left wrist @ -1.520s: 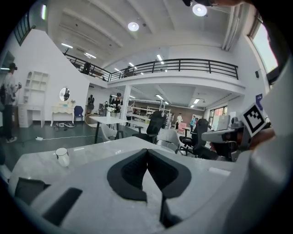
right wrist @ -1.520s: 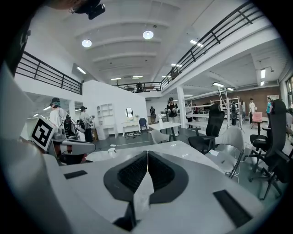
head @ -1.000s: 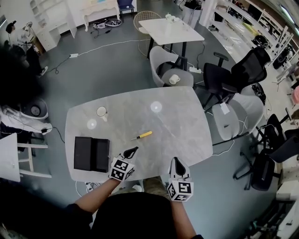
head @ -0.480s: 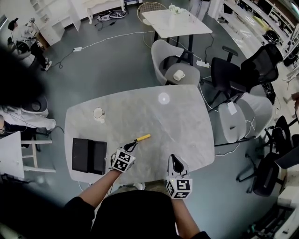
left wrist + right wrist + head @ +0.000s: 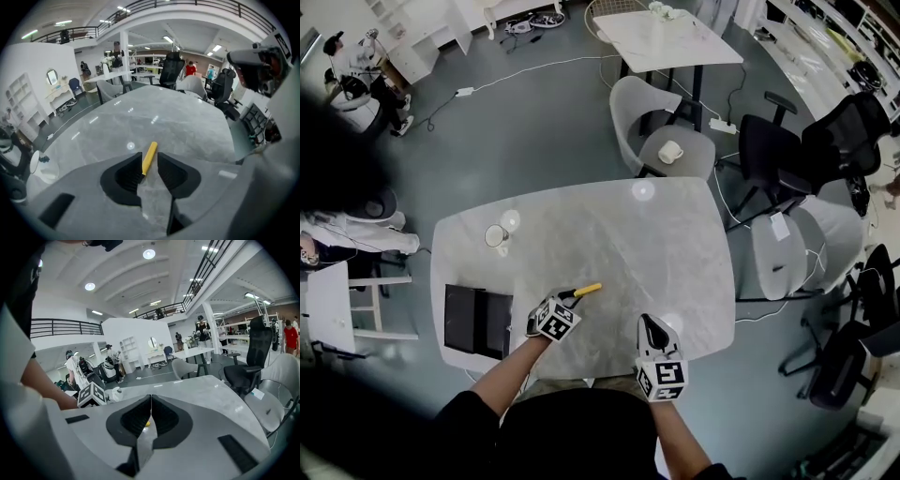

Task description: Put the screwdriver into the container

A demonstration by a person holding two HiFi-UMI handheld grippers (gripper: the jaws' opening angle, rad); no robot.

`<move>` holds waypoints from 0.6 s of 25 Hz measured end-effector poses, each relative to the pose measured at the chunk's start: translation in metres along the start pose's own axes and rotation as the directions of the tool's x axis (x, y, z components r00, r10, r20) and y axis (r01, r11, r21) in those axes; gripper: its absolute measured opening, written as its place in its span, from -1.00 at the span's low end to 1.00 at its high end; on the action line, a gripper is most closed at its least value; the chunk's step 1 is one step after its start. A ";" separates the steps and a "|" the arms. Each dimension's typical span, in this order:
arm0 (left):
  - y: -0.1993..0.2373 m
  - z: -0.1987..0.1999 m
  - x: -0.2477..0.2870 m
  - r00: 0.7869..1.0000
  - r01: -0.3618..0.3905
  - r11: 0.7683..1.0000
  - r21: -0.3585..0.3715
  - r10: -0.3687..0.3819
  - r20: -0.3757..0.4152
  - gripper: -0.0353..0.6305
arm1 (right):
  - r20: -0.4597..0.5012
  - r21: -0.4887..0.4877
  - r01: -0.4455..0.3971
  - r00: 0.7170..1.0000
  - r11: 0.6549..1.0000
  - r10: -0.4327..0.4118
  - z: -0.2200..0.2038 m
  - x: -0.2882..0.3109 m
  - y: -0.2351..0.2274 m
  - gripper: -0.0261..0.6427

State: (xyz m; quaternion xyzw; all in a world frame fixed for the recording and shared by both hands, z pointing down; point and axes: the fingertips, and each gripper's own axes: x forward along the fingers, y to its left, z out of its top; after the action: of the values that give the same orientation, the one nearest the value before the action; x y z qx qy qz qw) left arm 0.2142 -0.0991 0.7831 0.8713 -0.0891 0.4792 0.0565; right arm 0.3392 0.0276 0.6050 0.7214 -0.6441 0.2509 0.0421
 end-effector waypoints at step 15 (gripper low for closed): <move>0.012 -0.045 0.064 0.966 0.091 0.988 0.126 -0.057 -0.253 -0.47 | -0.062 0.033 -0.023 0.998 0.999 0.025 -0.004 0.027 -0.034 -0.89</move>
State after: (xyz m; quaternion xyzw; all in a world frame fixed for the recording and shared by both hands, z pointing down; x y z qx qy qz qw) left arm 0.2083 -0.1090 0.8613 0.8088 -0.0155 0.5873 0.0253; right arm 0.3716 0.0102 0.6292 0.7060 -0.6469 0.2843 0.0477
